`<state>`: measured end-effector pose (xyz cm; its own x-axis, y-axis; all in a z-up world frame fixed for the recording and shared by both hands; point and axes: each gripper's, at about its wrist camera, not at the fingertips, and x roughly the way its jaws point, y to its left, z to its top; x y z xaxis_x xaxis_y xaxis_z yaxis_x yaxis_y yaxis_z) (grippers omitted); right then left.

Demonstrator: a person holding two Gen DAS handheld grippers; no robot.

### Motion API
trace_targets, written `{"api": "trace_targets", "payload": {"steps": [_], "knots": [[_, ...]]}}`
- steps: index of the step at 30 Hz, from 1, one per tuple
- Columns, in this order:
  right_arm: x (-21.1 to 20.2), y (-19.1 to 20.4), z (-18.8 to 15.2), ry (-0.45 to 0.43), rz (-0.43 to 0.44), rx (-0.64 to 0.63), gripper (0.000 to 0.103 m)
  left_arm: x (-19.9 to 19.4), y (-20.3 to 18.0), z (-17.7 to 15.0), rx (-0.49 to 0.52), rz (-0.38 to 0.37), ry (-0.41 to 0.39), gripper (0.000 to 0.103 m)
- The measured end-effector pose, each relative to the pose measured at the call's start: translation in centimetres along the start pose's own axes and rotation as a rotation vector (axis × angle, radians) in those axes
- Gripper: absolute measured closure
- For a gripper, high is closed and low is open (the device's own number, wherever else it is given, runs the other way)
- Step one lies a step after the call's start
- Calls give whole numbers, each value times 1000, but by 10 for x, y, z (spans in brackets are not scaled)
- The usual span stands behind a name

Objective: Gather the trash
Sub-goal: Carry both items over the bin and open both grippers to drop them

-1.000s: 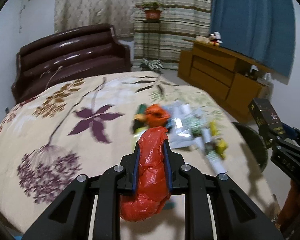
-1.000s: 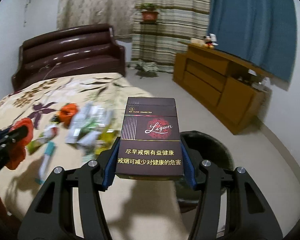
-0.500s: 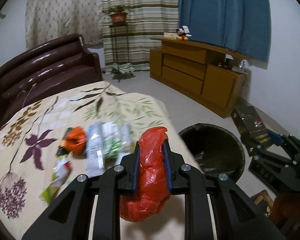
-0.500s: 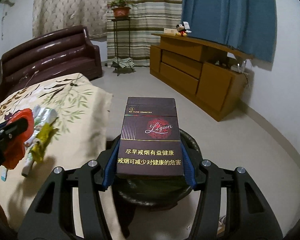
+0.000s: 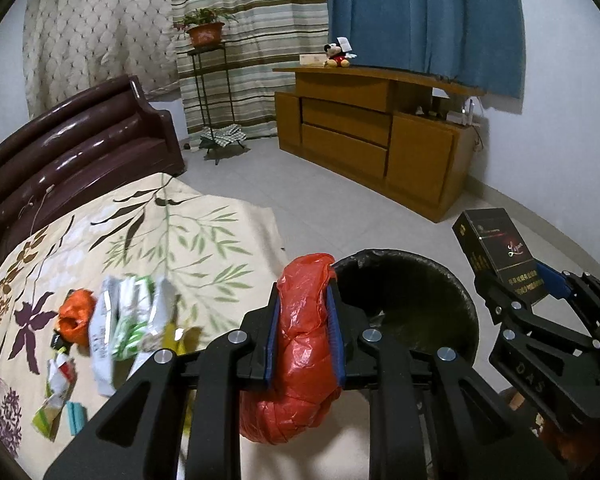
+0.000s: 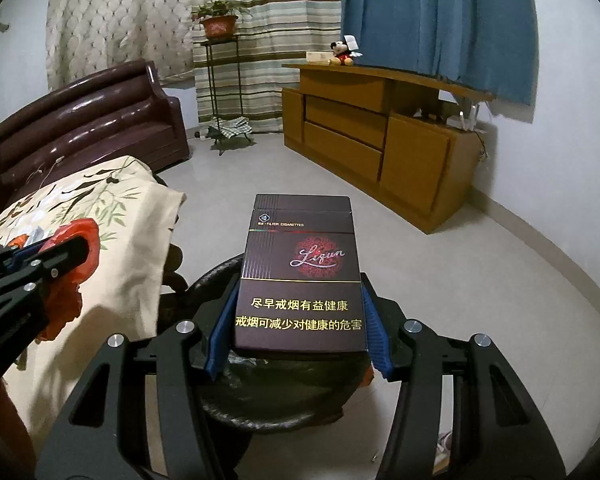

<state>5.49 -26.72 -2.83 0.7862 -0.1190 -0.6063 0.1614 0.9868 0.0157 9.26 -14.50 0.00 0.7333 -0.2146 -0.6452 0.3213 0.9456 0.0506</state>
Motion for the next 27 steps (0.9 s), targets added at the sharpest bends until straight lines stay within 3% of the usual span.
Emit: {"api": "trace_targets", "payload": {"steps": [20,23,25,27], "knots": [[35,-24,9,20,7,27,49,44,-29,17,38,24,32,81],[42,-26,7,34,18,38,48,46,-29,16,33,32,43,73],[46,-26,7,43,21,46,48,46,-29,15,24,38,40,60],[46,-25,5,44,15,51,48,46,-28,16,20,37,40,59]]}}
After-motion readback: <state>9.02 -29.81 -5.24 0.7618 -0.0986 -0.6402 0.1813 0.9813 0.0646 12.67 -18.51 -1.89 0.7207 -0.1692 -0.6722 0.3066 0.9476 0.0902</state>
